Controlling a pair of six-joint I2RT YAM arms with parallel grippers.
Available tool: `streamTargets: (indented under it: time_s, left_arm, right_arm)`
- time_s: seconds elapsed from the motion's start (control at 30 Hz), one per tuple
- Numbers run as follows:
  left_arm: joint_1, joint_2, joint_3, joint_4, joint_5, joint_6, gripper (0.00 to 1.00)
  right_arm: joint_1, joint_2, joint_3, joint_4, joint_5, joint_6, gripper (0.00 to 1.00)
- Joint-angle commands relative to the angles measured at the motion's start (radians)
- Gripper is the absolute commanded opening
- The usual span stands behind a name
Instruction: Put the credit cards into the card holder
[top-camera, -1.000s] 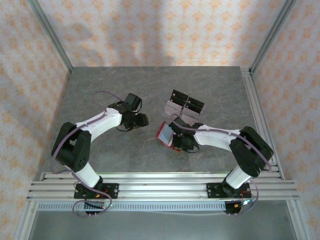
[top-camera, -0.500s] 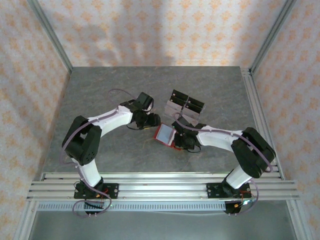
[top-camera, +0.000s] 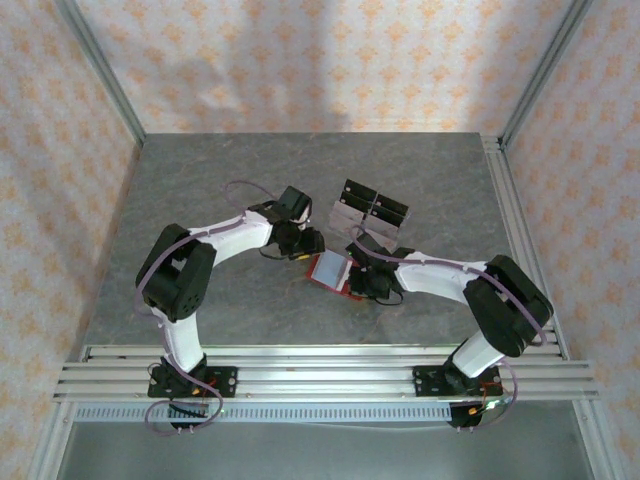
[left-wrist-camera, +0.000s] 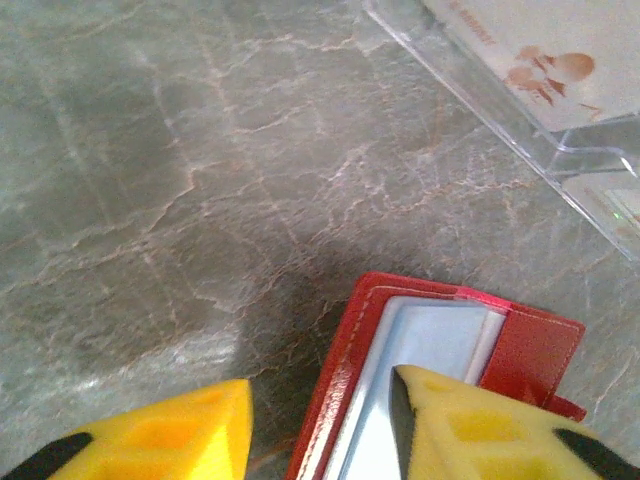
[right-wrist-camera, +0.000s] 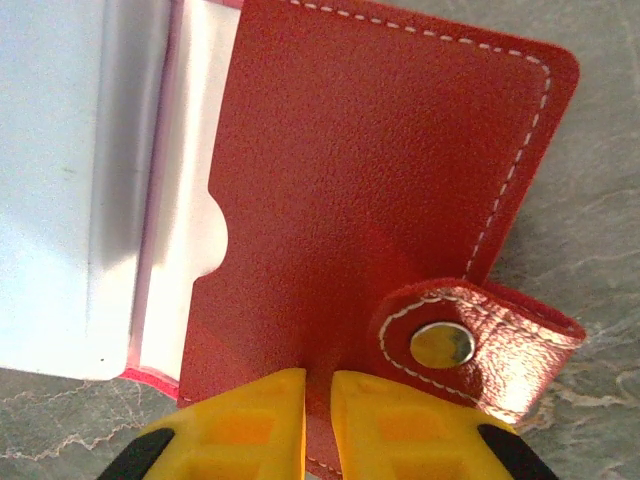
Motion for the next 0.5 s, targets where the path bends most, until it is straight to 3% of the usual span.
streamTargets:
  time_s: [0.0,0.23,0.47]
  left_arm:
    - [-0.007,0.003,-0.008,0.039,0.017,-0.009,0.35]
    - [-0.007,-0.004,-0.019,0.048,0.024,-0.007,0.28]
    - [-0.007,-0.011,-0.044,0.030,-0.052,-0.002,0.42]
  right_arm:
    - [-0.023,0.060,-0.057,-0.004,0.093,-0.016,0.15]
    - [-0.023,0.070,-0.057,-0.002,0.091,-0.017,0.15]
    - [-0.023,0.075,-0.056,-0.001,0.091,-0.014,0.15]
